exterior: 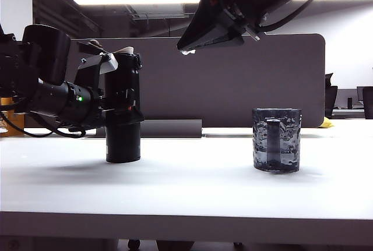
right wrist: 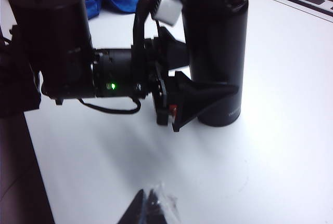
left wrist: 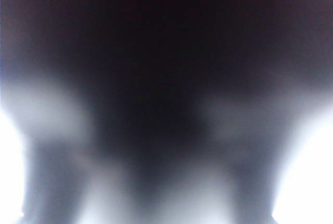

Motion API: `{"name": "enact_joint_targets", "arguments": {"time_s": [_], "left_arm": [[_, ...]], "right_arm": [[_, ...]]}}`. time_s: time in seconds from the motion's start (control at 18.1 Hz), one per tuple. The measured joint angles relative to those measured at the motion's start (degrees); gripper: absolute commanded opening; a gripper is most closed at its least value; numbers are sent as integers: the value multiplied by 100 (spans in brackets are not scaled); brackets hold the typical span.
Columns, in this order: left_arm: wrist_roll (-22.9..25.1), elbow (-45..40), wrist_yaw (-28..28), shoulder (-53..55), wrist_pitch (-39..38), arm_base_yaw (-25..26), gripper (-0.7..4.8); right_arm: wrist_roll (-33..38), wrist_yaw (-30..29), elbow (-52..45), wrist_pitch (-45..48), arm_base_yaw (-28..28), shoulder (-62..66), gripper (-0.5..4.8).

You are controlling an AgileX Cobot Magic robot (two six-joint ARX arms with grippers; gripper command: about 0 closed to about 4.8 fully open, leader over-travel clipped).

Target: Pick up the black thermos, pour some water into the cup, then place the black thermos back on the table.

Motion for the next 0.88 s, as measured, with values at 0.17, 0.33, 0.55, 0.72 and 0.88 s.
{"name": "enact_joint_targets", "arguments": {"time_s": [0.17,0.33,0.55,0.72,0.88], "left_arm": [[-33,2,313,-72,-26,4,479],[-39,-4,459,-752,-925,17,479],[350,-11,476,-1910,-3008,44,4],[575,-264,511,-3182,-4468,46,-6],[157,-855,511,-4686,-4690,31,-6]], "right_arm": [[-13,2,0,-120,-11,-33,-8],[-55,63,0,-688,-155,-439,-8],[-129,562,0,-1539,-289,-1305,-8],[-46,1047,-562,-1781,-289,-2573,-8],[238,1355,-1344,-1805,-297,-3633,-8]]}}
